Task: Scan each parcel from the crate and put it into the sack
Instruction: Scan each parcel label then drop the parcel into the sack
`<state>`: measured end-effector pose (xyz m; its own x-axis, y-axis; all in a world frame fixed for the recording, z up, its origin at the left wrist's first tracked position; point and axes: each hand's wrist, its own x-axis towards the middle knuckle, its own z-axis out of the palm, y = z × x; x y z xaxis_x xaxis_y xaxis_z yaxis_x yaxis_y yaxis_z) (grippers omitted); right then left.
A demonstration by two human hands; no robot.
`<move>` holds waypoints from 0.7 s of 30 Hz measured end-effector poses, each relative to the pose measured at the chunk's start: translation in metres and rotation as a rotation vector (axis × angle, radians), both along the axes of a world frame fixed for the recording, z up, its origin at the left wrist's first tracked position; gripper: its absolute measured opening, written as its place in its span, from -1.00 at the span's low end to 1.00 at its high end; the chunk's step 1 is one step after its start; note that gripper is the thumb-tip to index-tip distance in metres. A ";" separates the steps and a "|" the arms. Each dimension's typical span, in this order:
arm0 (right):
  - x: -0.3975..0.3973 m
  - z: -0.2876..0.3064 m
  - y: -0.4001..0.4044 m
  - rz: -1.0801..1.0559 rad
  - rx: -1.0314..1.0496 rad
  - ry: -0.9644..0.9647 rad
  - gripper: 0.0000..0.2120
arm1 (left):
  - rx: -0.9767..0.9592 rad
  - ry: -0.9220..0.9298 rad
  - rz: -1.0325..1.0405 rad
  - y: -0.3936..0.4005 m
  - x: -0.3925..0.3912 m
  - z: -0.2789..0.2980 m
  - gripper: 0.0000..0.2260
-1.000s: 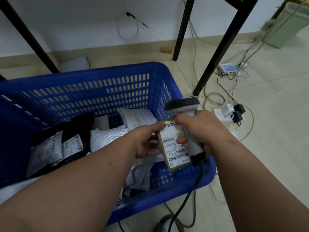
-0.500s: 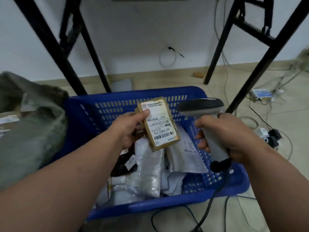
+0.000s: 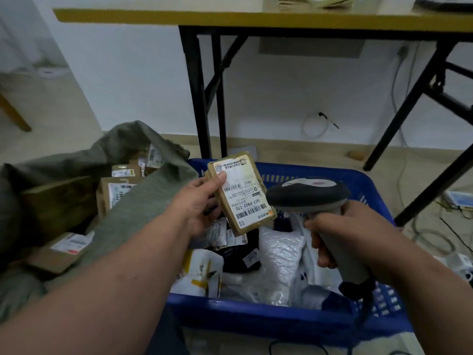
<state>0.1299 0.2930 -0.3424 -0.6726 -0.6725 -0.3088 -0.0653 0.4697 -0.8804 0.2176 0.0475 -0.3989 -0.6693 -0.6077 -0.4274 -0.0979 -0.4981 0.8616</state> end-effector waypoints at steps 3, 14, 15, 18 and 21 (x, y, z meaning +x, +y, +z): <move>0.006 0.006 -0.005 0.021 -0.012 -0.002 -0.70 | 0.013 0.035 0.026 -0.004 0.006 0.004 -0.71; 0.018 0.014 -0.028 0.046 -0.062 0.025 -0.68 | 0.028 0.087 0.046 -0.020 0.016 0.001 -0.70; 0.018 0.014 -0.029 0.042 -0.073 0.024 -0.68 | 0.028 0.088 0.045 -0.021 0.016 0.000 -0.71; 0.021 0.015 -0.035 0.042 -0.097 0.013 -0.67 | 0.042 0.093 0.049 -0.025 0.017 -0.001 -0.71; 0.025 0.015 -0.038 0.042 -0.099 0.017 -0.69 | 0.056 0.096 0.049 -0.026 0.017 -0.002 -0.72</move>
<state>0.1544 0.2547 -0.3271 -0.6479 -0.7269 -0.2277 -0.0988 0.3766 -0.9211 0.2349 0.0213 -0.4011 -0.6789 -0.6174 -0.3973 0.0089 -0.5481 0.8364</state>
